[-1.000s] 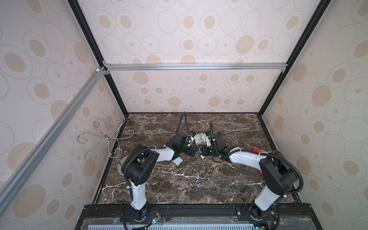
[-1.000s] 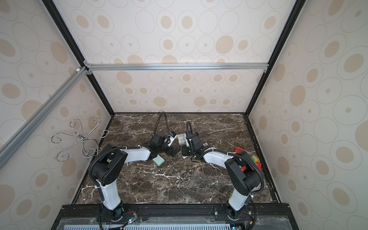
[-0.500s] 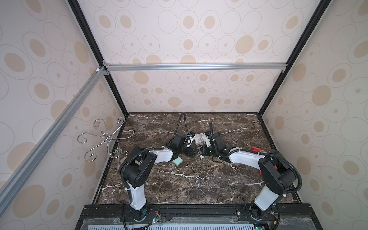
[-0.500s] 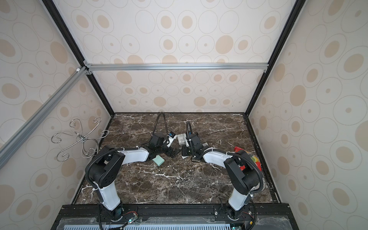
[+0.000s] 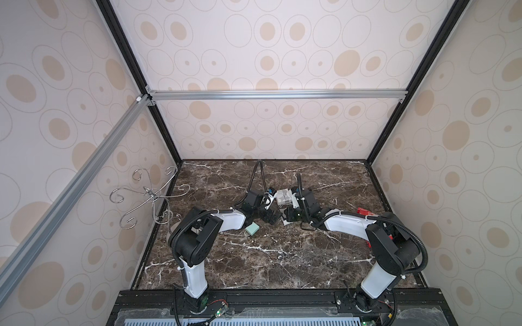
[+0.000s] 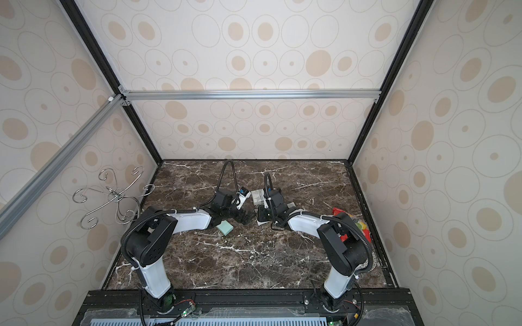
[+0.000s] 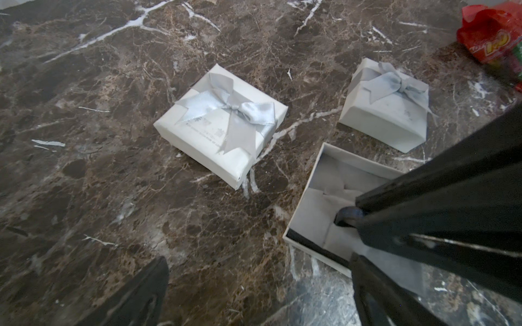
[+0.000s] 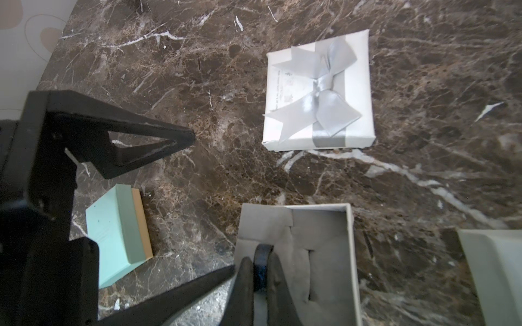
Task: Take the rings out of the lift-off lid box
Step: Take out the ring from the jewelry box.
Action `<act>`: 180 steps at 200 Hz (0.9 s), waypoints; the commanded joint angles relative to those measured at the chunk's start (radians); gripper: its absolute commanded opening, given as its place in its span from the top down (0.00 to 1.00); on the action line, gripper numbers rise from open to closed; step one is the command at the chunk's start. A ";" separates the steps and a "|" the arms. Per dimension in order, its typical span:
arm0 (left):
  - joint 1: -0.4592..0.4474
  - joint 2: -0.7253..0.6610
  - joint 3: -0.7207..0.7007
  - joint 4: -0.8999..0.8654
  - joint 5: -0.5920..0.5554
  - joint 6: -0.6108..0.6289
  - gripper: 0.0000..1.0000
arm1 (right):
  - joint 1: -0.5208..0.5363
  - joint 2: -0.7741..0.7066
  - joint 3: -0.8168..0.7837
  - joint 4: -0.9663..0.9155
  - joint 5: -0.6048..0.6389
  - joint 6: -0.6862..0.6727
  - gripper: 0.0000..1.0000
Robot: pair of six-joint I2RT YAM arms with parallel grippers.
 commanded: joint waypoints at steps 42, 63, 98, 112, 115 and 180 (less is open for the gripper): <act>0.002 -0.002 0.023 -0.041 -0.006 -0.016 0.01 | -0.004 0.016 -0.034 0.029 0.004 0.022 1.00; 0.003 0.000 0.028 -0.044 -0.007 -0.020 0.01 | -0.004 0.019 -0.034 0.033 0.002 0.021 1.00; 0.002 0.018 0.039 -0.043 0.003 -0.038 0.01 | -0.004 0.023 -0.037 0.038 -0.001 0.023 1.00; 0.002 0.017 0.039 -0.036 0.015 -0.048 0.01 | -0.004 0.025 -0.039 0.040 0.000 0.025 1.00; 0.003 0.016 0.037 -0.033 0.017 -0.050 0.01 | -0.004 0.025 -0.038 0.042 0.000 0.024 1.00; 0.002 0.017 0.042 -0.026 0.029 -0.071 0.01 | -0.004 0.036 -0.040 0.054 -0.005 0.031 1.00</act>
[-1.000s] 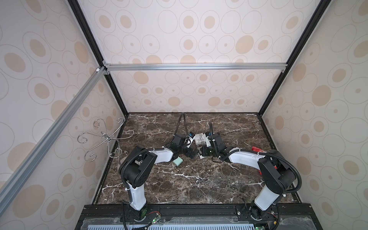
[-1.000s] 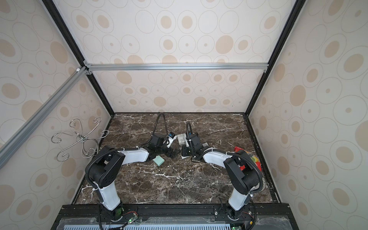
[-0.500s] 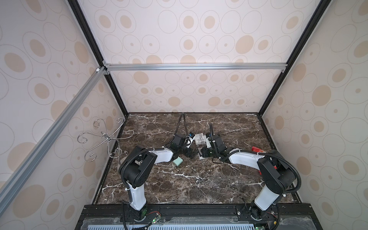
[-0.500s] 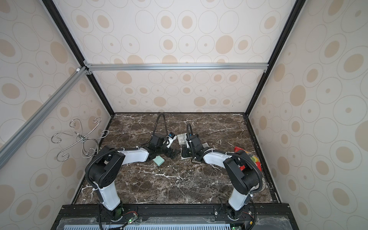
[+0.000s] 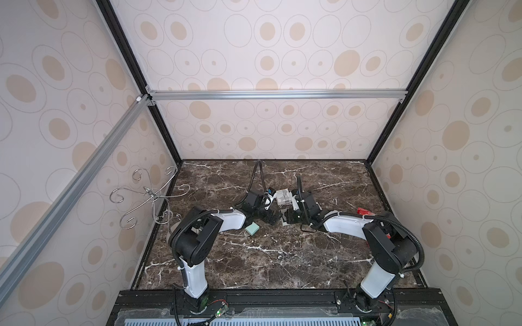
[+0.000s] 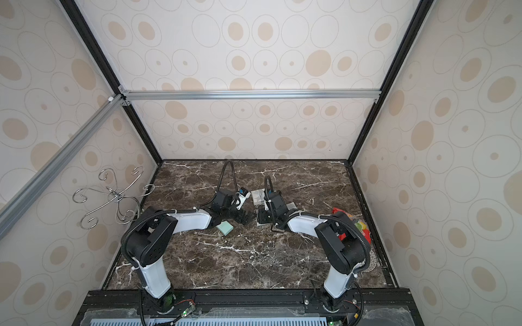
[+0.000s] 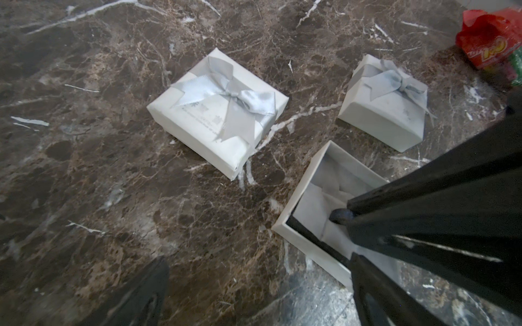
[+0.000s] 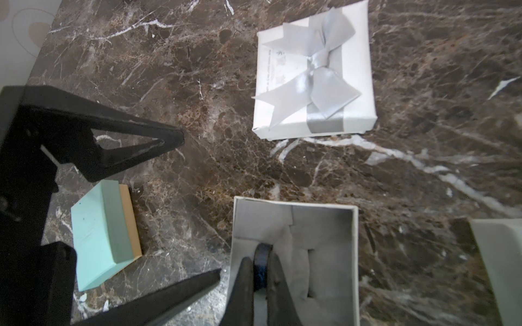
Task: Take the rings out of the lift-off lid box
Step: Take out the ring from the jewelry box.
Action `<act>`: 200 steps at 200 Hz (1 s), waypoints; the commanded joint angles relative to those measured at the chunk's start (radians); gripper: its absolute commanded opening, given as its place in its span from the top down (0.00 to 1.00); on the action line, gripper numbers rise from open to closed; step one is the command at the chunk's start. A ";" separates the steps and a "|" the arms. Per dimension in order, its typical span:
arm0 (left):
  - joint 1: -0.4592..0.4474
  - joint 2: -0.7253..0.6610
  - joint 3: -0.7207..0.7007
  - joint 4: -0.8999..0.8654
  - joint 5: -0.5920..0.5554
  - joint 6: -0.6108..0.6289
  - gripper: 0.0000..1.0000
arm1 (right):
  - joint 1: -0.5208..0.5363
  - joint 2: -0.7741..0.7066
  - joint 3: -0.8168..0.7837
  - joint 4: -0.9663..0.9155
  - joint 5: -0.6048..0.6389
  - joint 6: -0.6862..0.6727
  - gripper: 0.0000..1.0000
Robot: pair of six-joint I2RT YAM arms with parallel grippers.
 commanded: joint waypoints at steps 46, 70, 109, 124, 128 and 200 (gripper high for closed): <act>0.002 0.030 0.040 0.003 0.021 -0.034 0.01 | -0.004 0.014 -0.013 0.022 -0.004 0.015 1.00; 0.002 0.042 0.046 0.003 0.019 -0.039 0.01 | -0.004 0.015 -0.015 0.026 -0.007 0.015 1.00; 0.003 0.056 0.053 0.002 0.020 -0.046 0.01 | -0.004 0.009 -0.018 0.029 -0.007 0.018 1.00; 0.002 0.058 0.055 0.003 0.020 -0.046 0.01 | -0.004 0.005 -0.020 0.036 -0.012 0.019 1.00; 0.002 0.060 0.056 0.002 0.020 -0.045 0.01 | -0.004 0.004 -0.021 0.039 -0.013 0.021 1.00; 0.002 0.070 0.067 0.002 0.018 -0.040 0.01 | -0.009 -0.024 -0.036 0.078 -0.043 0.039 1.00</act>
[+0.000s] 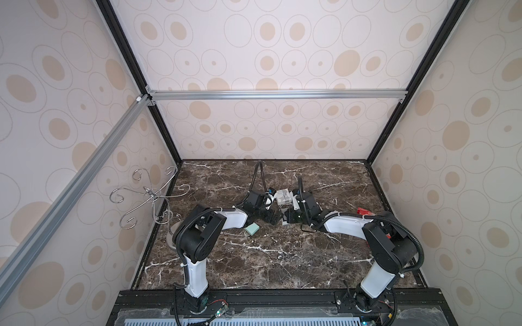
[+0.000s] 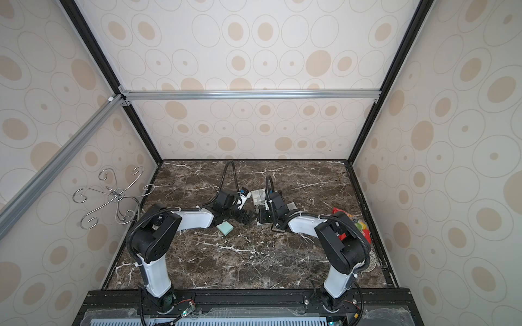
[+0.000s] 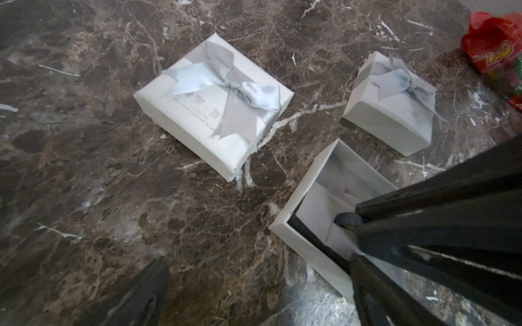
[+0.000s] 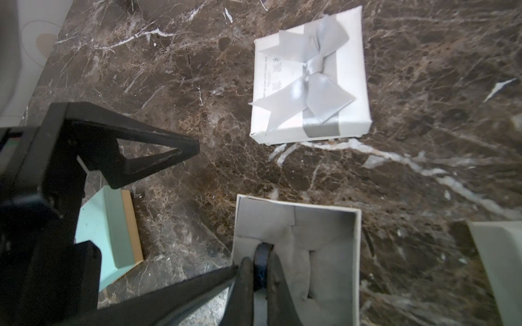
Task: Take the rings out of the lift-off lid box
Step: Take out the ring from the jewelry box.
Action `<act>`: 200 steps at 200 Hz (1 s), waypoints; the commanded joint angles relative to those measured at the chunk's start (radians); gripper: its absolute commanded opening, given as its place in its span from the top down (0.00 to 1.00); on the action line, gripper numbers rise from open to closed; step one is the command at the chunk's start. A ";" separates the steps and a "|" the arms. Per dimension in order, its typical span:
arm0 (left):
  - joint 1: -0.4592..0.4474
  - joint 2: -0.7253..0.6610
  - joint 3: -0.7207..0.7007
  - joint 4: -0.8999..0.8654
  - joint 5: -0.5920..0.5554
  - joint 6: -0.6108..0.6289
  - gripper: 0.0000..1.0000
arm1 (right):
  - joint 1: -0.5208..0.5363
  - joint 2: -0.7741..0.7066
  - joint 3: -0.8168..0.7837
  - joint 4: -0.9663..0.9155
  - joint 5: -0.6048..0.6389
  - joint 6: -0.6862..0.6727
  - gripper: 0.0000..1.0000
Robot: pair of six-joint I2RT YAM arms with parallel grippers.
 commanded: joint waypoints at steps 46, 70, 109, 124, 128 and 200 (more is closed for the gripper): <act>0.002 0.021 0.040 -0.002 0.000 0.003 0.01 | -0.012 -0.025 -0.025 0.053 -0.051 0.032 1.00; 0.003 0.020 0.045 -0.013 -0.004 0.009 0.01 | -0.014 -0.028 -0.035 0.065 -0.051 0.041 1.00; 0.004 0.027 0.047 -0.020 -0.011 0.014 0.01 | -0.035 -0.040 -0.069 0.132 -0.094 0.075 1.00; 0.003 0.028 0.046 -0.018 -0.011 0.013 0.01 | -0.039 -0.046 -0.077 0.144 -0.104 0.079 1.00; 0.005 0.028 0.046 -0.018 -0.012 0.013 0.01 | -0.041 -0.047 -0.079 0.146 -0.104 0.079 1.00; 0.005 0.024 0.044 -0.023 -0.016 0.019 0.01 | -0.062 -0.065 -0.121 0.222 -0.145 0.118 1.00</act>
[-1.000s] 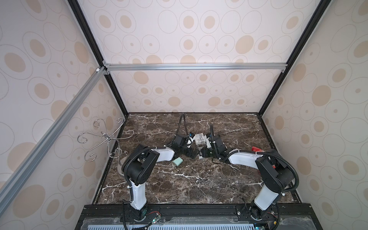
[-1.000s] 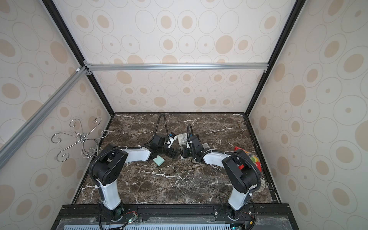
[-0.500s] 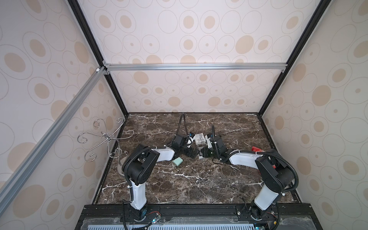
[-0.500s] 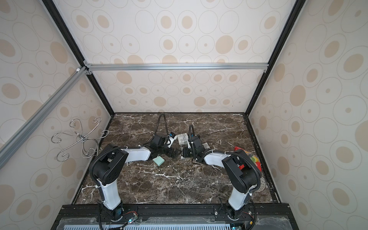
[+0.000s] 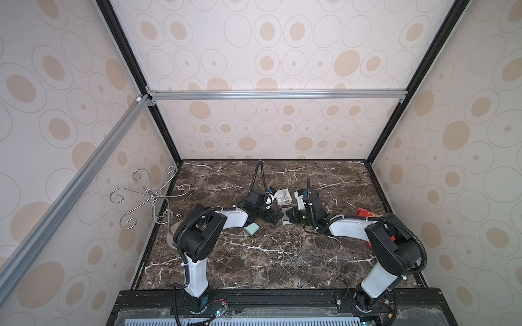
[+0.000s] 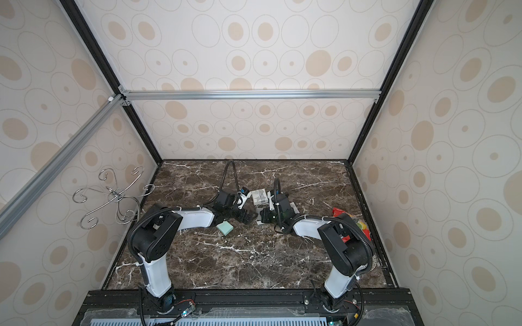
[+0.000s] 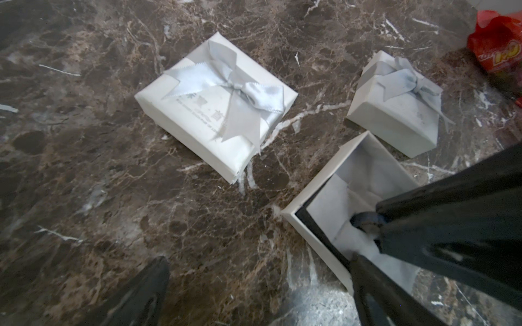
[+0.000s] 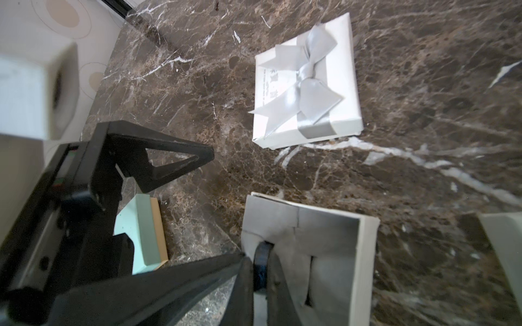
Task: Take the rings out of the lift-off lid box
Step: Take out the ring from the jewelry box.
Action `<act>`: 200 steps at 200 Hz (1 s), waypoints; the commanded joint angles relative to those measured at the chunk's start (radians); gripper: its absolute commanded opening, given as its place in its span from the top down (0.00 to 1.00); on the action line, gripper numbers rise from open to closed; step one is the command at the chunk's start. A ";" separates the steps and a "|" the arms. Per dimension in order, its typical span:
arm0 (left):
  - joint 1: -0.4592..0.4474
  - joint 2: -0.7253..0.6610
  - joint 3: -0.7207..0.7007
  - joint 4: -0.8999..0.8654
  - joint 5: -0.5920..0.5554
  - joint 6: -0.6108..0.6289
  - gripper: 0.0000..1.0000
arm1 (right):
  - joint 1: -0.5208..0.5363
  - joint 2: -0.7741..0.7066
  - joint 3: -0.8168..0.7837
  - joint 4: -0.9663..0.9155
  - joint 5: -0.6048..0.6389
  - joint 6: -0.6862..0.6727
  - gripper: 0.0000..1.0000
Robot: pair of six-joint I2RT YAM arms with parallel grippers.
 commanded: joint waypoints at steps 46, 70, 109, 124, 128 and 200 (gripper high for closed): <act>0.006 0.013 0.028 -0.009 -0.010 0.019 0.01 | -0.029 -0.029 -0.040 0.102 -0.074 0.061 1.00; 0.009 0.013 0.030 -0.010 -0.011 0.021 0.01 | -0.032 -0.030 -0.047 0.114 -0.079 0.069 1.00; 0.010 0.014 0.030 -0.012 -0.012 0.022 0.01 | -0.037 -0.035 -0.056 0.128 -0.082 0.076 1.00; 0.010 0.015 0.031 -0.011 -0.012 0.023 0.01 | -0.040 -0.038 -0.061 0.133 -0.082 0.079 1.00; 0.010 0.016 0.031 -0.012 -0.011 0.022 0.01 | -0.041 -0.040 -0.062 0.134 -0.082 0.080 1.00; 0.012 0.007 0.034 -0.020 -0.015 0.026 0.01 | -0.048 -0.041 -0.069 0.140 -0.091 0.079 1.00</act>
